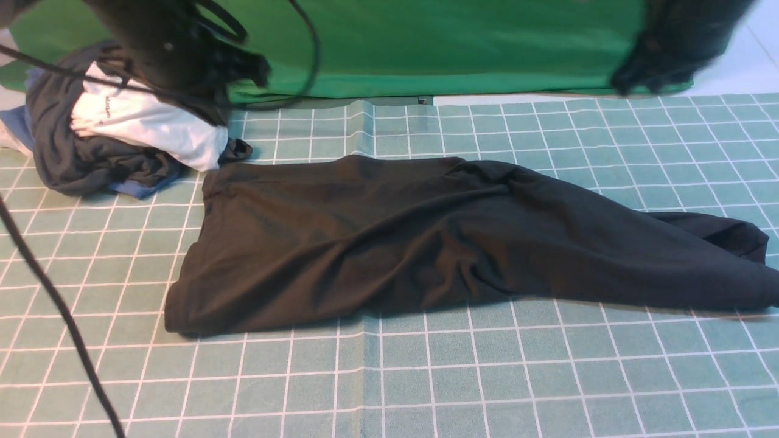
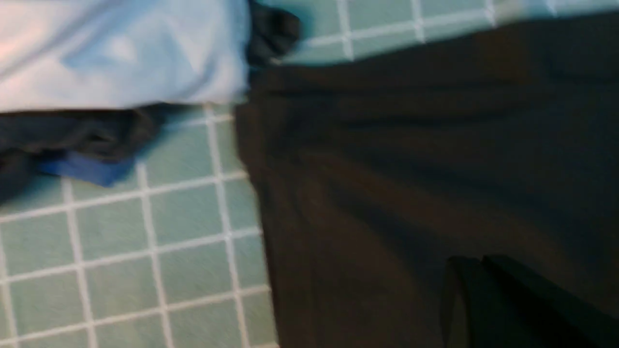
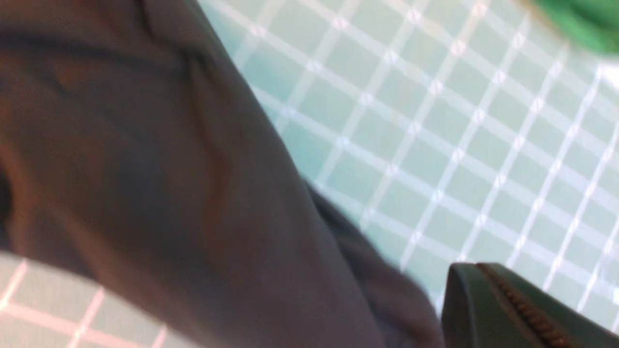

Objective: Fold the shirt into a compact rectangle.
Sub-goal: 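Pull the folded dark garment lengthwise by its ends to straighten it flat on the table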

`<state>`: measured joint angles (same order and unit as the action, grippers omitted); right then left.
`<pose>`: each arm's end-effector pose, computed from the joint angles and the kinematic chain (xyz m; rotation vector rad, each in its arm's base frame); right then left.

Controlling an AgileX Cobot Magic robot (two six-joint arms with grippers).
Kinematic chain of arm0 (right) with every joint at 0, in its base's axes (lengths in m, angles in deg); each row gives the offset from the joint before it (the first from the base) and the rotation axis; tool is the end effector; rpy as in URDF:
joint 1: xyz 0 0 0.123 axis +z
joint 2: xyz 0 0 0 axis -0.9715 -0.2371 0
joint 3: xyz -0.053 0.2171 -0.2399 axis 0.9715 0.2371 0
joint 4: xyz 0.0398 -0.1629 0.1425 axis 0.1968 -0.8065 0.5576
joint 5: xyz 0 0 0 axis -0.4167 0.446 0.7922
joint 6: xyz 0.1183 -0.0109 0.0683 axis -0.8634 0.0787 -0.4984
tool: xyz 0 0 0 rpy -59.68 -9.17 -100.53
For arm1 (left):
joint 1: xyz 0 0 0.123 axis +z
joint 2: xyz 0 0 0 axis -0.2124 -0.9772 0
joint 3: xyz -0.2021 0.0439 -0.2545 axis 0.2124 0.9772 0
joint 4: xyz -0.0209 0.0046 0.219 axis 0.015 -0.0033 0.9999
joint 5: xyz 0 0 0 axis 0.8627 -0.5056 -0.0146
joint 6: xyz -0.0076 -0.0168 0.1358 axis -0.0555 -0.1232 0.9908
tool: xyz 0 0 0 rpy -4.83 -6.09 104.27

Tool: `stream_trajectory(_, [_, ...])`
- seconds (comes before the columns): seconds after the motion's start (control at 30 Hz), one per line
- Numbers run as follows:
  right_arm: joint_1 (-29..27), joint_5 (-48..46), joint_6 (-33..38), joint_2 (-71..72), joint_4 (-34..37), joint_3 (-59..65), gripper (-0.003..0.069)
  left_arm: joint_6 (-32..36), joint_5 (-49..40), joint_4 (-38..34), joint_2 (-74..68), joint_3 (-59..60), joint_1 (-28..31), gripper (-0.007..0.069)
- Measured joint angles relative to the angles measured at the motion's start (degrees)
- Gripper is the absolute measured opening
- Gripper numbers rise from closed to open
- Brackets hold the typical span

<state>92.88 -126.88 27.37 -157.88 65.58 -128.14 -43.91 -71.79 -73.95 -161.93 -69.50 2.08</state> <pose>0.3820 0.0978 0.3482 -0.7305 2.5708 -0.1518 0.3837 -0.0733 0.3150 0.2436 2.7340 -0.0951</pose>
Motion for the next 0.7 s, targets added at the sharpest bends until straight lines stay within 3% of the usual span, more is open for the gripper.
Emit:
stream_trajectory(0.17, [-8.01,-1.43,0.00,7.02,6.06,9.23,-0.0008,-0.53,4.35,-1.10,3.91,12.73,-5.77,0.0011])
stream_trajectory(0.37, [-16.20,0.71,-2.23,10.65,7.02,22.68,0.0029,-1.87,11.42,-1.18,3.95,25.39,-6.48,0.0011])
stream_trajectory(0.47, [-22.53,6.65,-5.29,10.02,8.59,29.79,0.0193,-3.44,18.34,1.03,3.95,31.76,-6.45,0.0011])
stream_trajectory(0.5, [-22.53,6.96,-5.36,9.93,8.74,30.06,0.0206,-3.45,19.10,1.11,3.95,32.29,-6.45,0.0011])
stream_trajectory(0.53, [-25.68,9.23,-5.82,8.72,10.68,31.58,0.0322,-3.70,21.72,2.06,3.95,34.04,-6.45,0.0011])
stream_trajectory(0.57, [-26.95,10.23,-5.66,7.79,11.99,31.91,0.0379,-4.29,22.96,2.06,3.95,34.90,-6.45,0.0011])
stream_trajectory(0.7, [-28.86,12.72,-4.48,3.74,16.11,32.10,0.0485,-8.22,24.76,6.16,3.76,36.15,-6.45,0.0011])
